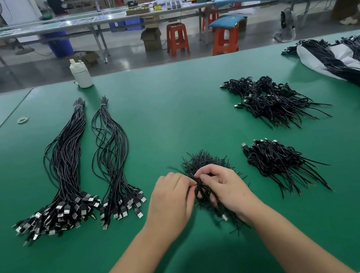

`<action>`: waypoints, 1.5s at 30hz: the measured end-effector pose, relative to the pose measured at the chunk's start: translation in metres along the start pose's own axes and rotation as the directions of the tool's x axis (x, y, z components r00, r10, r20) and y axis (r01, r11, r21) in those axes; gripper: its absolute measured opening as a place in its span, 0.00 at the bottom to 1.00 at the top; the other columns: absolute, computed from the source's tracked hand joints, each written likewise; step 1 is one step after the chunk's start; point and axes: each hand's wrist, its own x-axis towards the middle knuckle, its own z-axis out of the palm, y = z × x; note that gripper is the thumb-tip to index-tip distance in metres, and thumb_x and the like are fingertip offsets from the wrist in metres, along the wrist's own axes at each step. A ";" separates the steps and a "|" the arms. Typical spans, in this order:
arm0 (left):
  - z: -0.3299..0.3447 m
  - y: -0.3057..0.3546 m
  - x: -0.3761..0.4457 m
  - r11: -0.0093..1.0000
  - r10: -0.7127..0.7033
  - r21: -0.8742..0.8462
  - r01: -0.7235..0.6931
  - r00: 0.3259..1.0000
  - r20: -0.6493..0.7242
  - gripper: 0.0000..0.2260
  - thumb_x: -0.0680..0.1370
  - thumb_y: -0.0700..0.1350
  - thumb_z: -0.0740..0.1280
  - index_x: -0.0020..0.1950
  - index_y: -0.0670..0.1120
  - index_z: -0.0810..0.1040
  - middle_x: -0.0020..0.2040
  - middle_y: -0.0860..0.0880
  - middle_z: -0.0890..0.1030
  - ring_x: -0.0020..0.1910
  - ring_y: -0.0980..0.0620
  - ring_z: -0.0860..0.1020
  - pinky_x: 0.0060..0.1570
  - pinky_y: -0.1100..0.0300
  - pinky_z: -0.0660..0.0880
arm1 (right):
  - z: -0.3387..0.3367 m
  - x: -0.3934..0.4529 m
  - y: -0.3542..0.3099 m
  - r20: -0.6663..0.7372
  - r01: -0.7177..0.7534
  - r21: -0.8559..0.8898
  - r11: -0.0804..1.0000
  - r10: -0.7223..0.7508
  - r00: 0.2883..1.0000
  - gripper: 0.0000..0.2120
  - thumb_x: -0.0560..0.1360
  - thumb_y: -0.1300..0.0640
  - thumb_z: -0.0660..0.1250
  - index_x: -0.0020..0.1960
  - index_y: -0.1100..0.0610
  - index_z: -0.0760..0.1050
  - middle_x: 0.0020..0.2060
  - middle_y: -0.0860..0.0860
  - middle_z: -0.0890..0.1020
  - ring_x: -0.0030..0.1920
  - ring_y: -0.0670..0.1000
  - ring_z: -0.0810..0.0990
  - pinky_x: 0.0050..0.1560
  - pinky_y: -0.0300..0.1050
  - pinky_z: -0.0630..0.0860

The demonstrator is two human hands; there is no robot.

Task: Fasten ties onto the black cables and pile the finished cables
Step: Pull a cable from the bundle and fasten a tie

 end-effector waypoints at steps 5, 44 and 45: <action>0.000 -0.004 -0.001 0.933 -0.279 -0.234 0.275 0.960 0.016 0.02 0.77 0.41 0.69 0.46 0.48 0.79 0.42 0.54 0.79 0.44 0.52 0.77 0.47 0.54 0.75 | -0.004 -0.004 0.002 0.157 -0.022 0.138 0.990 0.000 0.988 0.17 0.81 0.70 0.59 0.61 0.54 0.79 0.42 0.52 0.84 0.37 0.51 0.80 0.44 0.44 0.79; 0.071 -0.096 -0.049 0.928 -0.304 0.237 0.286 0.952 0.044 0.16 0.78 0.47 0.57 0.60 0.42 0.76 0.55 0.46 0.77 0.54 0.49 0.74 0.53 0.53 0.73 | -0.155 0.033 -0.024 -0.489 -0.338 -0.576 0.744 0.018 0.872 0.04 0.78 0.49 0.68 0.45 0.47 0.80 0.36 0.48 0.85 0.35 0.52 0.85 0.46 0.51 0.83; 0.072 -0.097 -0.050 0.927 -0.308 0.236 0.291 0.951 0.039 0.16 0.78 0.47 0.57 0.59 0.42 0.77 0.54 0.45 0.77 0.54 0.49 0.74 0.53 0.53 0.73 | -0.168 0.036 -0.024 -0.518 -0.379 -0.612 0.694 0.010 0.855 0.04 0.78 0.49 0.67 0.46 0.46 0.80 0.35 0.48 0.85 0.35 0.52 0.85 0.46 0.51 0.83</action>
